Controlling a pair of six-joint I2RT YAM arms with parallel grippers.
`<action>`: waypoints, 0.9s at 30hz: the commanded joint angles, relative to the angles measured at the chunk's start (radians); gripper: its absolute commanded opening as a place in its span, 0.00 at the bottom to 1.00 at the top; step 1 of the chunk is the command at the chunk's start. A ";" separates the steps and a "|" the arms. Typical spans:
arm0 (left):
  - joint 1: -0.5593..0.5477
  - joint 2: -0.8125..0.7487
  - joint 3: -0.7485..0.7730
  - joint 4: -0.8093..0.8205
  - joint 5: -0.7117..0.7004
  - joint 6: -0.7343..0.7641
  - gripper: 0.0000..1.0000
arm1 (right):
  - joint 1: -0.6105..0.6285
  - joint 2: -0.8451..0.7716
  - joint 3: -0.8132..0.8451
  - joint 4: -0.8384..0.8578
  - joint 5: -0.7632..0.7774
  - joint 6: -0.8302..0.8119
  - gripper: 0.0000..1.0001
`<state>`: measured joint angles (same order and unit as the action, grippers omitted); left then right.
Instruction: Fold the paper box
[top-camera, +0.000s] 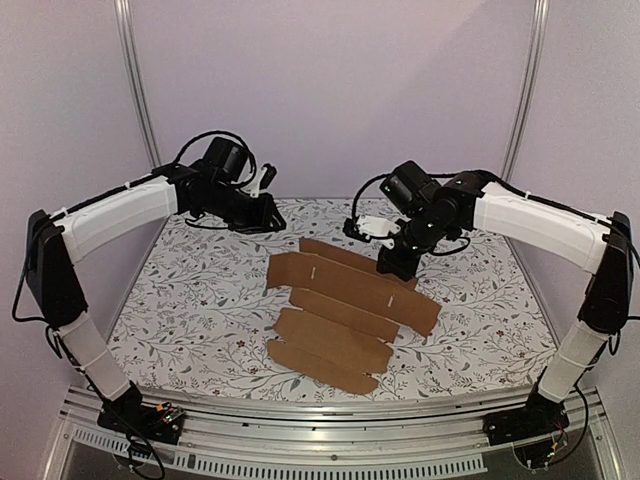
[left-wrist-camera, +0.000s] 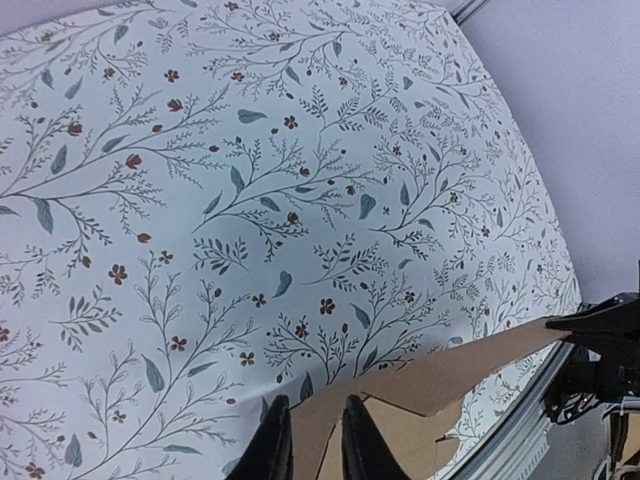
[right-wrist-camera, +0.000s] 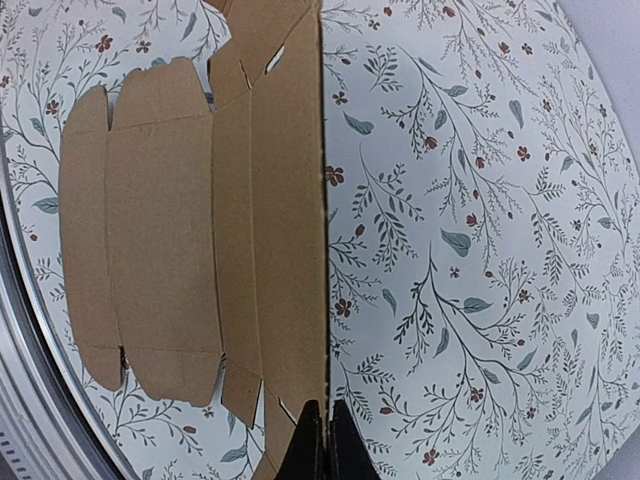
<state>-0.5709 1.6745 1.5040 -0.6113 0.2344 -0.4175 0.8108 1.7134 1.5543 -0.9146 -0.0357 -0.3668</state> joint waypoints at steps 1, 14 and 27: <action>0.006 0.044 0.053 -0.057 0.040 -0.022 0.17 | 0.004 -0.041 0.036 -0.016 -0.036 -0.001 0.00; -0.002 0.088 0.126 -0.088 0.141 -0.025 0.07 | 0.005 -0.012 0.124 -0.092 -0.024 0.034 0.00; -0.036 0.094 0.139 -0.106 0.191 -0.005 0.04 | 0.005 0.011 0.152 -0.088 0.007 0.046 0.00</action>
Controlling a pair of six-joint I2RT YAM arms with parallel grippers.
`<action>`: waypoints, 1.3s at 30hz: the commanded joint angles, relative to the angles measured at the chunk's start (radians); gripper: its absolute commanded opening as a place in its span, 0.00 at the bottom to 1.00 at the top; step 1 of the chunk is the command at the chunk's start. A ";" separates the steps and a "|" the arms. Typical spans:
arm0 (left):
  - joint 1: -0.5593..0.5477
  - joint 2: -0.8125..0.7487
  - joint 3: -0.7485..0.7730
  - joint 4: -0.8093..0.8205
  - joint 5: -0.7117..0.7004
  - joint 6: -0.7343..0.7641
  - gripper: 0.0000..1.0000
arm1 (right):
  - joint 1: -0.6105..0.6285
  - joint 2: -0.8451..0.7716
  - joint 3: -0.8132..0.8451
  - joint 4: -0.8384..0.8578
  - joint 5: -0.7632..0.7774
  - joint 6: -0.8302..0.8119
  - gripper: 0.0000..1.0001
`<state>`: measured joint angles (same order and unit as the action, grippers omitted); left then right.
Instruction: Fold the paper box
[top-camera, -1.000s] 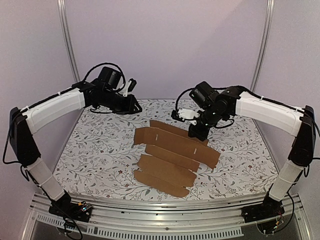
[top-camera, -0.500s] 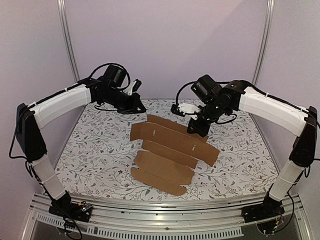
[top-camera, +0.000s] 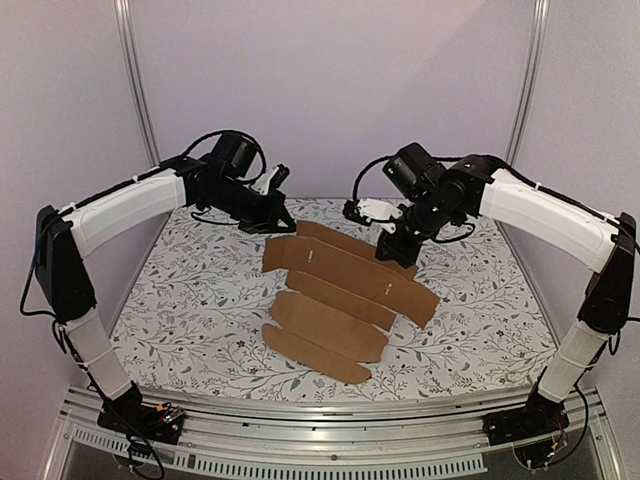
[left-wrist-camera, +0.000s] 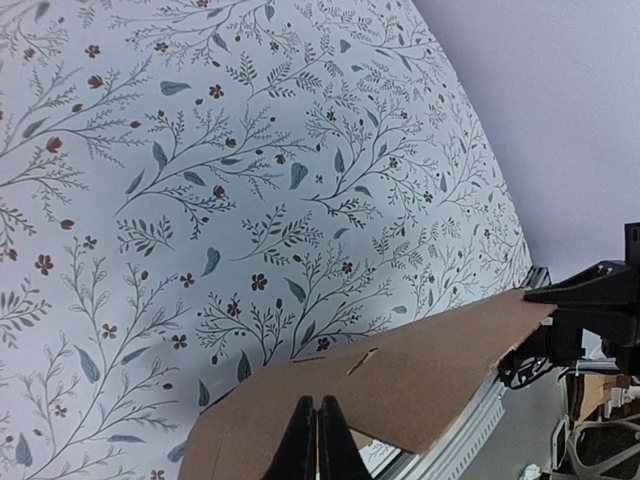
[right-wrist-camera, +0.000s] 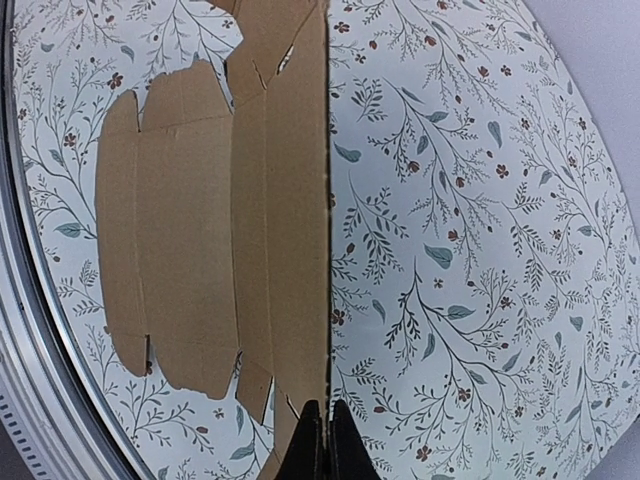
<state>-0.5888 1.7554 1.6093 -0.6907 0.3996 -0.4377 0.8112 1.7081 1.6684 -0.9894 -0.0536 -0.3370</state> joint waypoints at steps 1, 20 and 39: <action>-0.020 0.013 0.037 -0.027 0.030 0.017 0.03 | 0.004 0.017 0.040 -0.014 0.027 0.016 0.00; -0.088 0.035 0.072 -0.033 0.078 0.060 0.01 | 0.004 0.052 0.063 -0.012 0.087 0.056 0.00; -0.152 0.102 0.111 0.009 0.061 0.031 0.00 | 0.004 0.034 0.044 -0.008 0.025 0.121 0.00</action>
<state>-0.7269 1.8236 1.6711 -0.6994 0.4644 -0.3977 0.8108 1.7447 1.7084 -1.0161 0.0124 -0.2398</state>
